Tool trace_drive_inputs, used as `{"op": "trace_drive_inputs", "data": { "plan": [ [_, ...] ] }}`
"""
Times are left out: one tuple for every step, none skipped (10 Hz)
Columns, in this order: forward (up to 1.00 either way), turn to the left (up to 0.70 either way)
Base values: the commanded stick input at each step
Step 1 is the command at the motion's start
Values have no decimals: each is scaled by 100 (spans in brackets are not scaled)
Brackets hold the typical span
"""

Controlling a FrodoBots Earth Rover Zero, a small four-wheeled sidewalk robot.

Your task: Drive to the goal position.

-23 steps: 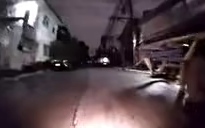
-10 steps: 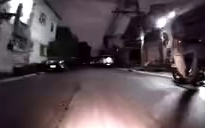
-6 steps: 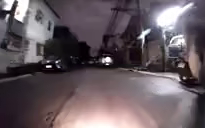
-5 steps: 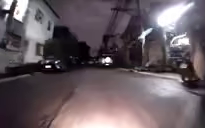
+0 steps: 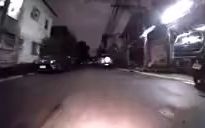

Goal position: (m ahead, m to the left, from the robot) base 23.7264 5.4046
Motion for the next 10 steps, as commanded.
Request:
{"op": "trace_drive_inputs", "data": {
  "plan": [
    [100, 0],
    [100, 0],
    [100, 0],
    [100, 0],
    [100, 0],
    [100, 0],
    [100, 0],
    [100, 0],
    [100, 0],
    [100, 0]
  ]
}}
